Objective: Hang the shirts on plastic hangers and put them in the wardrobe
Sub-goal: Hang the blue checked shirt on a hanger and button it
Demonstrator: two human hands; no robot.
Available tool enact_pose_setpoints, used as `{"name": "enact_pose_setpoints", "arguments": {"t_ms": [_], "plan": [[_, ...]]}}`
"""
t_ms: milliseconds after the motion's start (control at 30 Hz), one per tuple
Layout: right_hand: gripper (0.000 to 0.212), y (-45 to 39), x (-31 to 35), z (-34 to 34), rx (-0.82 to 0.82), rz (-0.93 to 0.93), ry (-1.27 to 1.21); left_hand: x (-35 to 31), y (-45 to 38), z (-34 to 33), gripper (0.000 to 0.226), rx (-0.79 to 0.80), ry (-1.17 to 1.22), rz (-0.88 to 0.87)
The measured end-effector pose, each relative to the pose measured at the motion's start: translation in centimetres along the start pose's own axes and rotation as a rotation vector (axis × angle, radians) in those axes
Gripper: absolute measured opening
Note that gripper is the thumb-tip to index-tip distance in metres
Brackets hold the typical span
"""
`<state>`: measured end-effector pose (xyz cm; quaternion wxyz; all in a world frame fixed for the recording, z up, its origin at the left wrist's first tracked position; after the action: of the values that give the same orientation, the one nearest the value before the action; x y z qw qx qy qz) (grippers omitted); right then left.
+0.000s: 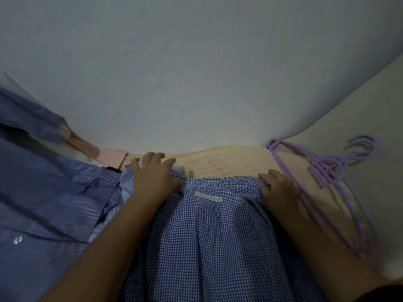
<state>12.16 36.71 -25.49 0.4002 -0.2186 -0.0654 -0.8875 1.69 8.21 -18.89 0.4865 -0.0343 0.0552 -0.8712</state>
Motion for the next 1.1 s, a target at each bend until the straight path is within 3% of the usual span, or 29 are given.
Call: {"name": "enact_pose_setpoints", "arguments": {"t_ms": [100,300,467,867,1100], "plan": [[0.043,1.8,-1.8,1.9,-0.031,-0.038,0.066,-6.4,2.1,-0.2,0.057,-0.067,0.108,-0.105],[0.048,4.5,-8.7,4.3,-0.164,-0.265,0.1,-14.0,5.8,-8.3,0.094,0.172,0.167,-0.144],[0.081,5.0,-12.4,3.9,-0.198,-0.33,0.231,-14.1,6.2,-11.8,0.104,0.195,0.084,-0.151],[0.076,4.7,-12.0,3.9,-0.287,-0.322,0.329,-13.9,6.5,-13.1,0.122,0.19,0.096,-0.151],[0.091,5.0,-11.2,4.3,-0.131,-0.332,0.134,-13.5,6.8,-11.2,0.125,0.166,0.15,-0.214]]}}
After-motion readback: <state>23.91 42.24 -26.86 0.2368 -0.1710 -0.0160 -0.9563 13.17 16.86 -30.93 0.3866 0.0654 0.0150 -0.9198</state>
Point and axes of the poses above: each hand's wrist, its own y-axis away from the middle knuckle, its own z-axis out of the back of the hand, x = y × z, the point moved 8 cm from there along -y, towards the middle knuckle, and after that the axes turned 13 degrees about -z, right-handed, at the moved point
